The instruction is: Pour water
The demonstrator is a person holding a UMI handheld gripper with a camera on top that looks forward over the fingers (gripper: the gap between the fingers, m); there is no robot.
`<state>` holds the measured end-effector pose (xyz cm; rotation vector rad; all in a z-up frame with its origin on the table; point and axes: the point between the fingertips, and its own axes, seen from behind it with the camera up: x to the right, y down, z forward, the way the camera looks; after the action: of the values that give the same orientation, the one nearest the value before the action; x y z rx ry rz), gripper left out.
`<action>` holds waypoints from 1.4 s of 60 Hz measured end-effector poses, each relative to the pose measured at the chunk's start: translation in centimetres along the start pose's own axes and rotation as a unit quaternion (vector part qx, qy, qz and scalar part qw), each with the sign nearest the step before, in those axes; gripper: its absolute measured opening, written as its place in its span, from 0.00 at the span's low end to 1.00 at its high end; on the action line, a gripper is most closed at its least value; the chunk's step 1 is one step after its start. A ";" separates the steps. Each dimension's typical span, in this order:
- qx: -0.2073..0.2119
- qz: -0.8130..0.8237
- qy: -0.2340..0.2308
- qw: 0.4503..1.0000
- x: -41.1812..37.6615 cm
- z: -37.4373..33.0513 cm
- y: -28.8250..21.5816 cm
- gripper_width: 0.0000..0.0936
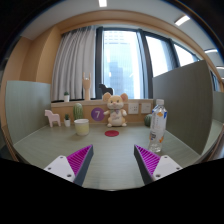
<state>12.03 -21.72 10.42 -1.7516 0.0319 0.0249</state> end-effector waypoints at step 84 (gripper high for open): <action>0.017 -0.102 0.106 0.989 17.1 16.6 -5.2 0.34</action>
<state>29.28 -4.57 11.94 -1.7096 0.0077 -0.3102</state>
